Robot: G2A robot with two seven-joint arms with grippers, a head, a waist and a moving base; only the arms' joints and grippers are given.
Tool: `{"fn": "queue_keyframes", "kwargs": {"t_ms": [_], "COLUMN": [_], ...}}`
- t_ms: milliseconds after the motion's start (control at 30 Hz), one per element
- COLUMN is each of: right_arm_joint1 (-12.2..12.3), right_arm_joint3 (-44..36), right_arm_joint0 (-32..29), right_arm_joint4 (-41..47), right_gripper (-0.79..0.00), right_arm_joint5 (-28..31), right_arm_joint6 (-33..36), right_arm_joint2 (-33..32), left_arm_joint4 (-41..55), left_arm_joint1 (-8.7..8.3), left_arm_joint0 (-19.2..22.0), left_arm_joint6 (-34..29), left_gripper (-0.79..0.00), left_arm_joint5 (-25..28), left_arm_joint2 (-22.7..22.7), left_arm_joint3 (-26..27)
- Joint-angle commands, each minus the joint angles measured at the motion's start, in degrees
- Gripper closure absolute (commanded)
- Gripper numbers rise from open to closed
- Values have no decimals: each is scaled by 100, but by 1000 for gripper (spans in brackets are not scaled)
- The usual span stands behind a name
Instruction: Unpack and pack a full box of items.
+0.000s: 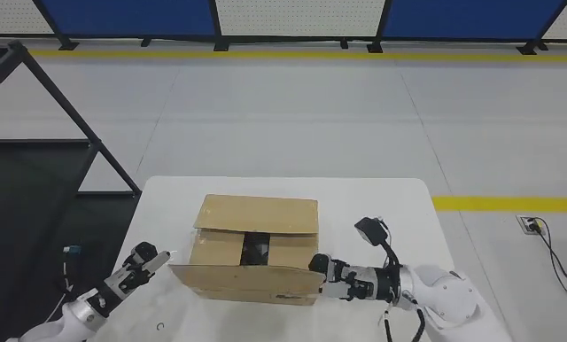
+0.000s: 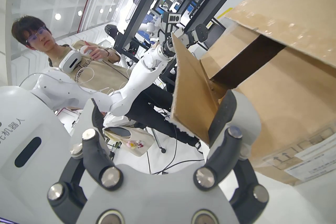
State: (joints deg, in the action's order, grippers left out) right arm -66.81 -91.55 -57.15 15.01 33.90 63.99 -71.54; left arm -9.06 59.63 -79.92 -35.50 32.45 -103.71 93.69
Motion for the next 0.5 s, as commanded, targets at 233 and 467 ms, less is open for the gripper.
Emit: {"fn": "queue_keyframes", "kwargs": {"t_ms": [233, 467], "right_arm_joint1": [108, 177], "right_arm_joint3": [-619, -707], "right_arm_joint0": [-478, -661], "right_arm_joint4": [-383, -639], "right_gripper": [-785, -785], "right_arm_joint5": [86, -80], "right_arm_joint6": [341, 548], "right_arm_joint2": [47, 134], "left_arm_joint4": [-76, -173], "left_arm_joint1": [-41, -60], "left_arm_joint0": [122, 199], "left_arm_joint6": [-169, -185], "left_gripper": [-785, -785], "left_arm_joint5": [63, 87], "left_arm_joint2": [185, 341], "left_arm_joint3": [-126, -153]}}
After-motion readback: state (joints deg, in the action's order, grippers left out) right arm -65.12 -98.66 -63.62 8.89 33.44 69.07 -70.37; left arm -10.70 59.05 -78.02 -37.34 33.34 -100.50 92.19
